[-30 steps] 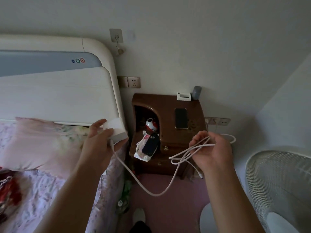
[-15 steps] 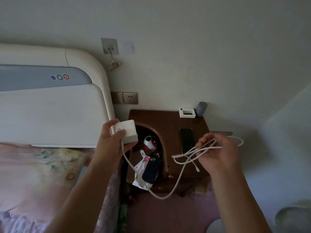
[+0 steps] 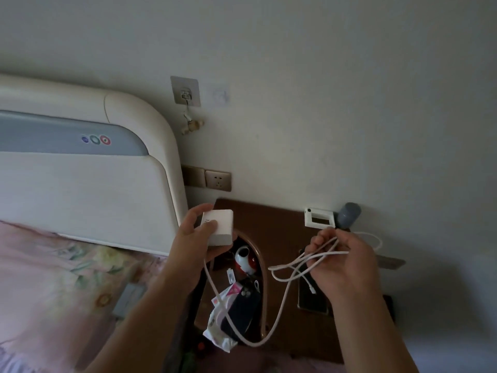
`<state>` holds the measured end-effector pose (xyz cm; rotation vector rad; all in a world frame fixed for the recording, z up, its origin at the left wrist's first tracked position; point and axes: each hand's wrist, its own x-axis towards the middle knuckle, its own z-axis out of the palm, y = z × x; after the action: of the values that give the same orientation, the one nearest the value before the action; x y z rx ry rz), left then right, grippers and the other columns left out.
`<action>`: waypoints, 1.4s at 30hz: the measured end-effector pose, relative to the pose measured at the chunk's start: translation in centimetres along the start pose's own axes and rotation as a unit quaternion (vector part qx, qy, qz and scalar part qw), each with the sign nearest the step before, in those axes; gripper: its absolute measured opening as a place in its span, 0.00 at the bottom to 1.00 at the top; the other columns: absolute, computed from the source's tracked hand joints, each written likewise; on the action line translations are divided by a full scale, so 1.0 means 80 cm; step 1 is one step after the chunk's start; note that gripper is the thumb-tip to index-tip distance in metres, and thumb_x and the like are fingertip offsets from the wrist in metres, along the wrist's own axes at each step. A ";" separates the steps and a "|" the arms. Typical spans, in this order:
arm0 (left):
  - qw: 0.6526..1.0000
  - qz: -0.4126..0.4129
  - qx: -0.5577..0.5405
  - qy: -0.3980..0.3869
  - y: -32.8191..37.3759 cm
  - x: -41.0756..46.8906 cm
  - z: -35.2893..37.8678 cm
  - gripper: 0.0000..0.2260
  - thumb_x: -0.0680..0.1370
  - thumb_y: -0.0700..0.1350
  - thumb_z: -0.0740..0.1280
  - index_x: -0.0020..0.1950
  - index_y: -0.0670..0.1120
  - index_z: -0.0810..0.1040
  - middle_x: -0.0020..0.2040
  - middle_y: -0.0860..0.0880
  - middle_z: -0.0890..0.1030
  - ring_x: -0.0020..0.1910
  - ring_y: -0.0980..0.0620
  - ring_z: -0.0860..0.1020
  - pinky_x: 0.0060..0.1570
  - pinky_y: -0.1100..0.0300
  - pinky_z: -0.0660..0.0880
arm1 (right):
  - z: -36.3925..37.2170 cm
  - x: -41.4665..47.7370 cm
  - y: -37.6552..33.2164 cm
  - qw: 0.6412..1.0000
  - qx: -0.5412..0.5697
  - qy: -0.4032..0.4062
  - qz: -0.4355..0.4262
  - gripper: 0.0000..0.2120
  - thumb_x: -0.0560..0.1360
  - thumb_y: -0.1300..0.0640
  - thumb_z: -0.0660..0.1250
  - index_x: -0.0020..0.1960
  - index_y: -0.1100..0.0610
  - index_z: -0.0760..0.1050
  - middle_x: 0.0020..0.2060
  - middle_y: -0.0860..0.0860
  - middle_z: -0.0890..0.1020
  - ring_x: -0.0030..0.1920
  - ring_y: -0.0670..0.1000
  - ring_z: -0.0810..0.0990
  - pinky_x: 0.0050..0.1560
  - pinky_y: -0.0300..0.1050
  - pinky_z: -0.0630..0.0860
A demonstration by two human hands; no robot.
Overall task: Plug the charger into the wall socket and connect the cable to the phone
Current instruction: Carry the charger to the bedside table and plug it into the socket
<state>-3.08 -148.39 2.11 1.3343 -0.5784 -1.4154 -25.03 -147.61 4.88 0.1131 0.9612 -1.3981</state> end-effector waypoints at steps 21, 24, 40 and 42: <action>0.960 -0.145 -0.218 -0.102 -0.009 0.170 -0.005 0.19 0.81 0.37 0.56 0.63 0.56 0.77 0.68 0.38 0.69 0.56 0.32 0.81 0.45 0.46 0.82 | 0.049 0.126 0.020 0.997 -0.041 0.030 0.051 0.05 0.77 0.60 0.61 0.45 0.58 0.74 0.32 0.52 0.76 0.33 0.50 0.73 0.39 0.43 0.70; 0.966 -0.137 -0.193 -0.105 -0.017 0.201 -0.015 0.23 0.80 0.36 0.59 0.67 0.60 0.73 0.69 0.38 0.68 0.56 0.33 0.81 0.46 0.46 0.82 | 0.053 0.136 0.033 0.997 -0.044 0.049 0.051 0.05 0.77 0.60 0.61 0.44 0.58 0.75 0.33 0.52 0.77 0.33 0.50 0.73 0.39 0.43 0.70; 0.989 -0.120 -0.040 -0.074 -0.038 0.291 -0.028 0.17 0.77 0.42 0.66 0.59 0.63 0.75 0.68 0.41 0.64 0.65 0.37 0.71 0.47 0.49 0.82 | 0.073 0.181 0.076 0.992 -0.036 0.102 0.060 0.04 0.77 0.59 0.61 0.47 0.57 0.75 0.34 0.52 0.76 0.34 0.49 0.73 0.39 0.44 0.69; 0.991 -0.114 -0.021 -0.073 -0.040 0.294 -0.029 0.17 0.77 0.42 0.66 0.58 0.64 0.75 0.69 0.41 0.64 0.63 0.37 0.74 0.49 0.49 0.81 | 0.074 0.184 0.079 0.992 -0.036 0.107 0.062 0.04 0.77 0.59 0.61 0.47 0.57 0.75 0.34 0.52 0.76 0.33 0.49 0.72 0.38 0.44 0.69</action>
<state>2.20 -167.74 -10.87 1.3005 -0.5002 -1.7139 -18.50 -161.02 -3.45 0.2683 1.1623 -1.2530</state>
